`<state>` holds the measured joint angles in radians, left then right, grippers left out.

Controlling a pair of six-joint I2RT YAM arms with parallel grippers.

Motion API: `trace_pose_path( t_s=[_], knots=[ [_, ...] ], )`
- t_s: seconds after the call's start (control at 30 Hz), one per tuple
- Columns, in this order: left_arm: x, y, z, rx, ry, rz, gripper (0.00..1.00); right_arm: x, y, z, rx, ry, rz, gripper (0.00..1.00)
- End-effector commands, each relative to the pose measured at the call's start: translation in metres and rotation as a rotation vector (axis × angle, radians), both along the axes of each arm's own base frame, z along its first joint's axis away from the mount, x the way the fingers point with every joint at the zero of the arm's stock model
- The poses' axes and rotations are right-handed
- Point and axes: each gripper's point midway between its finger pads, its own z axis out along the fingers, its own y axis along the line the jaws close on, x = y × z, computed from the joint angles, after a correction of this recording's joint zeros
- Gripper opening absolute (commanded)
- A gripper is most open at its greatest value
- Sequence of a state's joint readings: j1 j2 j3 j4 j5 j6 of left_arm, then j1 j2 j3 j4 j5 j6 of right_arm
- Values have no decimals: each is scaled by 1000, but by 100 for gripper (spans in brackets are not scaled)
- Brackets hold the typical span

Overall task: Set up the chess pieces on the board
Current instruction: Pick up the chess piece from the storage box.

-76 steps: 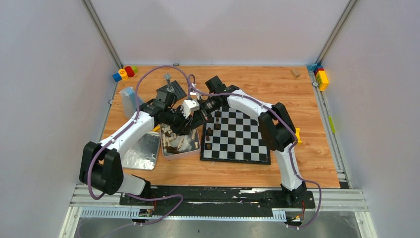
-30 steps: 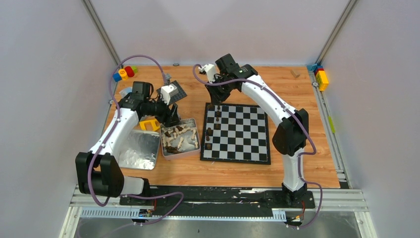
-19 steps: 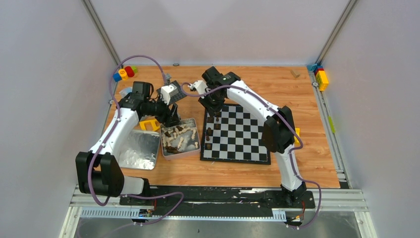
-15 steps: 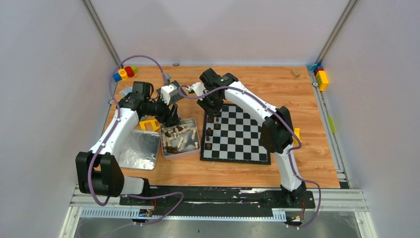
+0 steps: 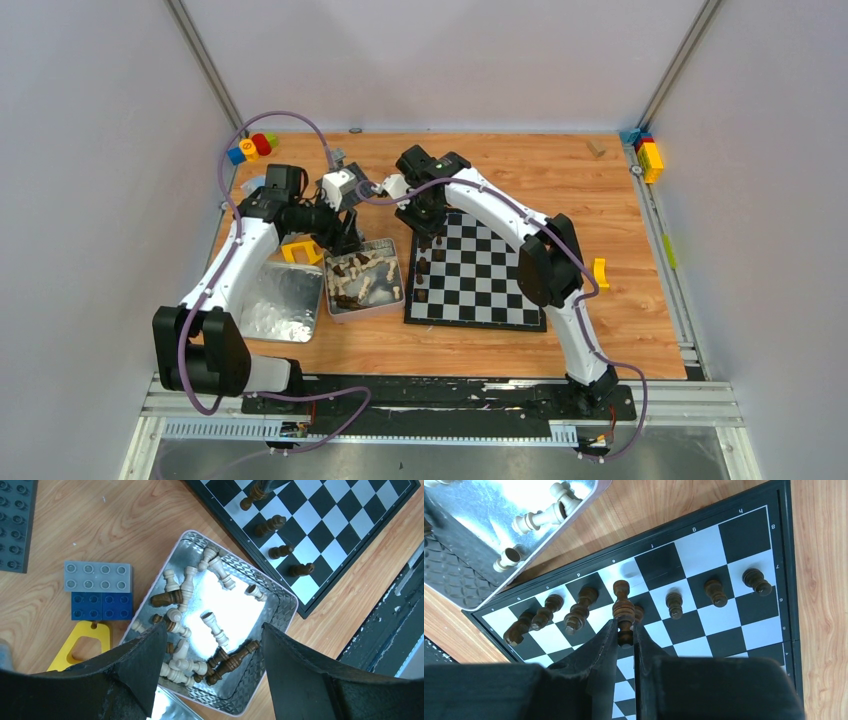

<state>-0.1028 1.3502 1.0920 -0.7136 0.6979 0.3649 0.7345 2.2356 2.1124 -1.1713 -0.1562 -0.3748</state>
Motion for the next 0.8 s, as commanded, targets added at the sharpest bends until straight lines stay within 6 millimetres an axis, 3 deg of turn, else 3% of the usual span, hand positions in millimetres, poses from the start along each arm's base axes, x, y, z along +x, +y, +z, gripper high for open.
trace_pose_path(
  t_s=[0.0,0.33,0.77],
  knots=[
    [5,-2,5,-14,-24,-9,77,5,4,5,-17,-40,24,4],
    [4,-2,3,-11,-20,-12,77,4,7,-5,-38,-31,35,7],
    [4,-2,0,-11,-14,-15,77,9,8,1,-45,-64,21,6]
  ],
)
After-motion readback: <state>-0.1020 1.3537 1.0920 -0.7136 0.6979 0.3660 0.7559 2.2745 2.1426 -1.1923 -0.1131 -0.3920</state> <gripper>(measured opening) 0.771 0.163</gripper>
